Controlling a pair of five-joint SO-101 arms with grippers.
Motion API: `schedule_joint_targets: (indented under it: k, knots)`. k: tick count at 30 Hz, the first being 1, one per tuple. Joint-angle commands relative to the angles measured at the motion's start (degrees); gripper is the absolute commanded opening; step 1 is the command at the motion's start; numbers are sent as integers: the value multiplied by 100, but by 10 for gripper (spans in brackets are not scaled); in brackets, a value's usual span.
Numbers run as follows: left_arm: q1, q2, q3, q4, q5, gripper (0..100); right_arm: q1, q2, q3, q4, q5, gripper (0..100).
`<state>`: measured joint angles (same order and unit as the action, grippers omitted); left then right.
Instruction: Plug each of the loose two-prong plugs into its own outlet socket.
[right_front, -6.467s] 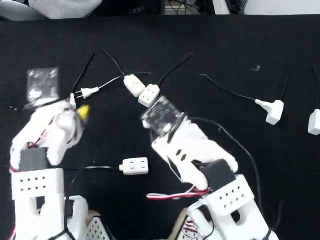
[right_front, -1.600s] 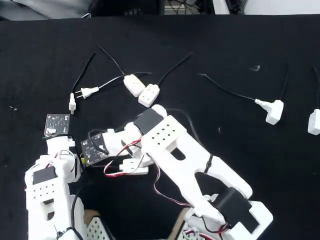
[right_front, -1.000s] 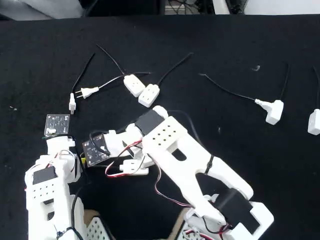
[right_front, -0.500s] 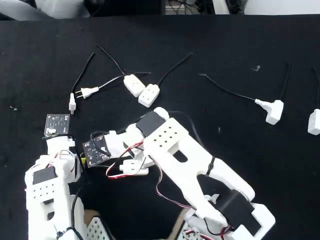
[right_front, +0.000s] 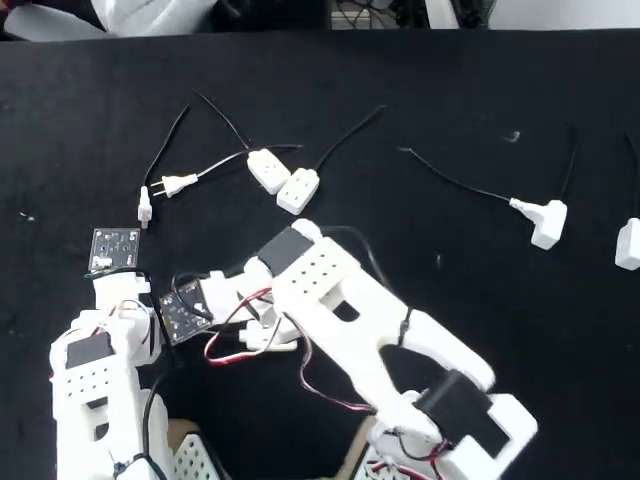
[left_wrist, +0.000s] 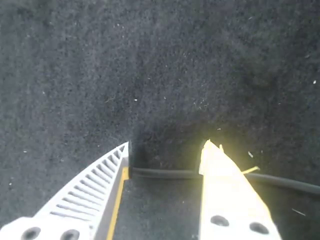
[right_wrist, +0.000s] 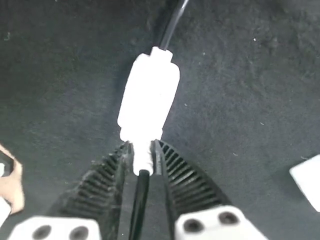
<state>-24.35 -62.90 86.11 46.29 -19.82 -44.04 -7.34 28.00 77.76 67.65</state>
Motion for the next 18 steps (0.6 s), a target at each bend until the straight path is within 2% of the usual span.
schedule_joint_targets:
  k: [1,13,18]
  knots:
    - [-4,-70,-13,-35,-70,230,-97,-31,22,-18,35,11]
    - [-22,-70,-13,-35,-70,230,-88,-13,171,-264,-193,11]
    - [-22,-70,-13,-35,-70,230,-97,-40,787,-1055,-686,11]
